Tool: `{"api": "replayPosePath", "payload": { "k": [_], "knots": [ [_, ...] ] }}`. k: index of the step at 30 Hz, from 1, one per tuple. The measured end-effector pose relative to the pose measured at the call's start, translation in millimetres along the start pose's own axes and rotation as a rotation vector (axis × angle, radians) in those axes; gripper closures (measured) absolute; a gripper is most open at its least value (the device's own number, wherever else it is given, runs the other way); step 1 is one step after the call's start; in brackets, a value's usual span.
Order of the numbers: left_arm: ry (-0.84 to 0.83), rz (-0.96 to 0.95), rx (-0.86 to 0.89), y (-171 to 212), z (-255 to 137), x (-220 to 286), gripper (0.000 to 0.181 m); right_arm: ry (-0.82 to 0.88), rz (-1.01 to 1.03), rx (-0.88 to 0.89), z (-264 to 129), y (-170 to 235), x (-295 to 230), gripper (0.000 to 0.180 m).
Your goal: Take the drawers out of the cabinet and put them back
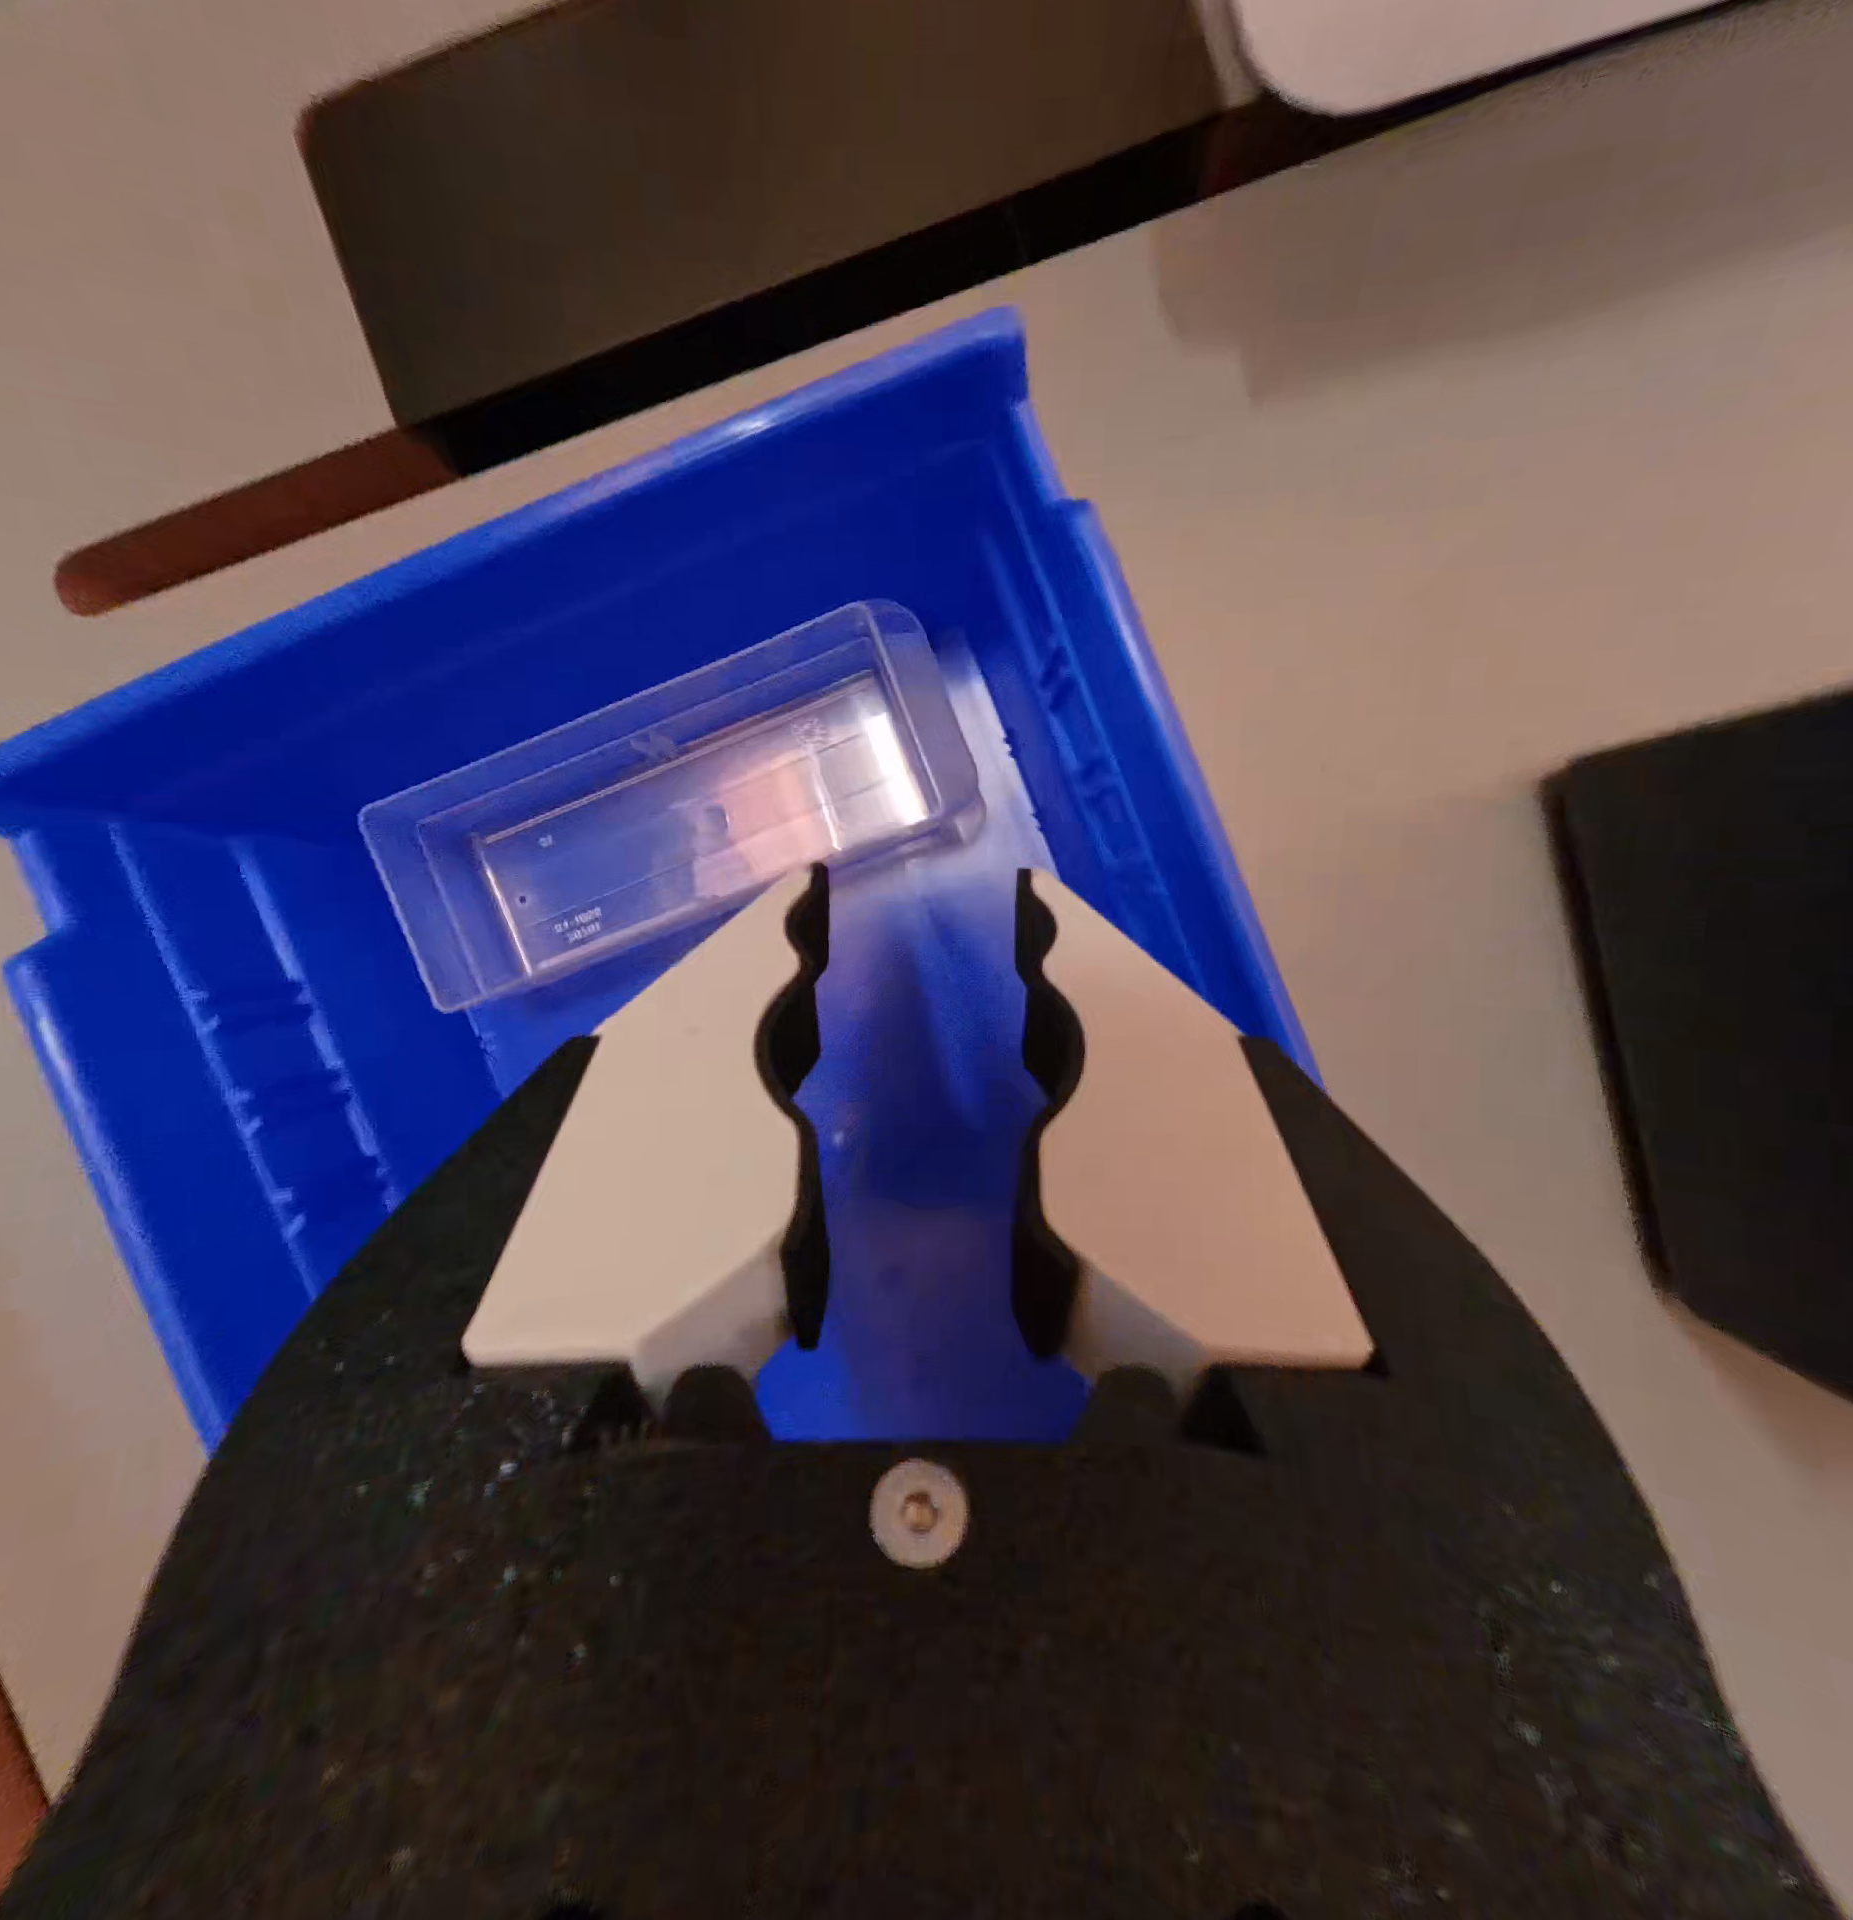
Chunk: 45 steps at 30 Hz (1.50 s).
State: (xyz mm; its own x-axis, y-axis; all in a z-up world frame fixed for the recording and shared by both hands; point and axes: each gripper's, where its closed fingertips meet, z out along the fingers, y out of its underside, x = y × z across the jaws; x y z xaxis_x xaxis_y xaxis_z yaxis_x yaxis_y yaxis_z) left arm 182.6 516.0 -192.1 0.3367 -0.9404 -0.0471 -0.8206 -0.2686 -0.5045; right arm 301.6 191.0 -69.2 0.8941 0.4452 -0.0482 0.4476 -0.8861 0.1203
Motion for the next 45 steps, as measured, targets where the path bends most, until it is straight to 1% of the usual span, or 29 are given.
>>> {"api": "replayPosePath", "payload": {
  "k": [1, 3, 8, 13, 15, 16, 18, 21, 23, 26, 30, 33, 36, 39, 42, 45],
  "knots": [
    [-0.008, -0.003, -0.033, -1, 11, -3, 0.145, -0.003, 0.002, -0.002, 0, 0, 0, 0.180],
    [-0.032, 0.006, -0.076, -5, 28, -8, 0.144, -0.007, 0.002, -0.007, 0, 0, 0, 0.180],
    [0.015, -0.053, -0.146, -9, 59, -4, 0.142, -0.007, -0.002, -0.022, 0, 0, 0, 0.180],
    [0.013, -0.085, -0.200, 3, 80, -5, 0.143, 0.004, 0.001, -0.035, 0, 0, 0, 0.180],
    [0.041, -0.110, -0.186, 6, 84, -1, 0.148, 0.008, -0.002, -0.039, 0, 0, 0, 0.180],
    [0.060, -0.123, -0.171, 6, 84, 2, 0.157, 0.008, 0.000, -0.041, 0, 0, 0, 0.180],
    [0.096, -0.126, -0.156, 7, 82, 8, 0.161, 0.009, 0.001, -0.043, 0, 0, 0, 0.180],
    [0.118, -0.030, -0.163, 16, 70, 15, 0.165, 0.018, 0.003, -0.040, 0, 0, 0, 0.180],
    [0.158, 0.030, -0.161, 19, 52, 23, 0.166, 0.023, 0.005, -0.033, 0, 0, 0, 0.180],
    [0.252, 0.077, -0.104, 21, 12, 38, 0.169, 0.021, 0.012, -0.021, 0, 0, 0, 0.180],
    [0.318, 0.208, -0.053, 38, -55, 53, 0.169, 0.015, 0.021, -0.013, 0, 0, 0, 0.180],
    [0.371, 0.316, -0.010, 49, -114, 74, 0.169, 0.015, 0.022, -0.013, 0, 0, 0, 0.180],
    [0.414, 0.491, -0.003, 66, -171, 108, 0.169, 0.015, 0.026, -0.006, 0, 0, 0, 0.180],
    [0.463, 0.684, -0.039, 88, -214, 154, 0.169, 0.013, 0.027, 0.004, 0, 0, 0, 0.180],
    [0.560, 0.880, -0.090, 115, -243, 206, 0.169, 0.008, 0.026, 0.014, 0, 0, 0, 0.180],
    [0.633, 1.037, -0.181, 143, -254, 249, 0.167, 0.001, 0.029, 0.026, 0, 0, 0, 0.180]
  ]
}}
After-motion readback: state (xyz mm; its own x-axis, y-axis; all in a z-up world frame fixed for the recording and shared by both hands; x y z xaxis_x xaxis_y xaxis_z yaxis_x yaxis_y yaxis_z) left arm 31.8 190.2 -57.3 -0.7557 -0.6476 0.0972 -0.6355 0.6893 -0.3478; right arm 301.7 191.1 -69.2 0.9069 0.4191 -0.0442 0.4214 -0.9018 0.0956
